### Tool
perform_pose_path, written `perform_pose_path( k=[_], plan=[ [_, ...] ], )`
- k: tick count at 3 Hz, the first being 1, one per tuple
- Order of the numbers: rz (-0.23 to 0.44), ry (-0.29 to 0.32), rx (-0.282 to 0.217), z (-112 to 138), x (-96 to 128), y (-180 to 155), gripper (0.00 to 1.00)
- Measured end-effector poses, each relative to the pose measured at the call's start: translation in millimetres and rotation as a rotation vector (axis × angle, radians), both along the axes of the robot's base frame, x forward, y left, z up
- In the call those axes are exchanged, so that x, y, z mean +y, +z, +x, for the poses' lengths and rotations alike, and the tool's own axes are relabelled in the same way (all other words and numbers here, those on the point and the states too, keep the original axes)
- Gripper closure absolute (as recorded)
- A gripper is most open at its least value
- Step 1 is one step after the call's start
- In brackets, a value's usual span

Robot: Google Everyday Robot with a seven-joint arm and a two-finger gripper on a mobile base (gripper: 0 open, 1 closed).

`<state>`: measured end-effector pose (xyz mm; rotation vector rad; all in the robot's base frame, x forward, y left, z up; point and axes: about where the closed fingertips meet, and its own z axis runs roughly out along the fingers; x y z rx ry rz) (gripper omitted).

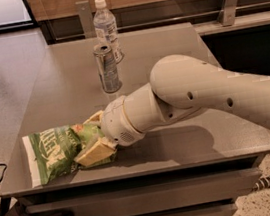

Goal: Pick green jalapeno chip bag

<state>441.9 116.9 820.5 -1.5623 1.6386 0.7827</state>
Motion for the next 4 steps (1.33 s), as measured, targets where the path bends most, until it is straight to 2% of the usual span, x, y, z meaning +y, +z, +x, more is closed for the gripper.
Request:
perform_pose_path(
  k=[1,3,4],
  plan=[
    [0.0,0.0,0.0,0.0,0.0,0.0,1.0],
    [0.059,0.095,-0.122,15.4,-12.7,121.5,1.0],
    [0.089,0.123,-0.172,19.5,-18.0,162.8,1.0]
  ],
)
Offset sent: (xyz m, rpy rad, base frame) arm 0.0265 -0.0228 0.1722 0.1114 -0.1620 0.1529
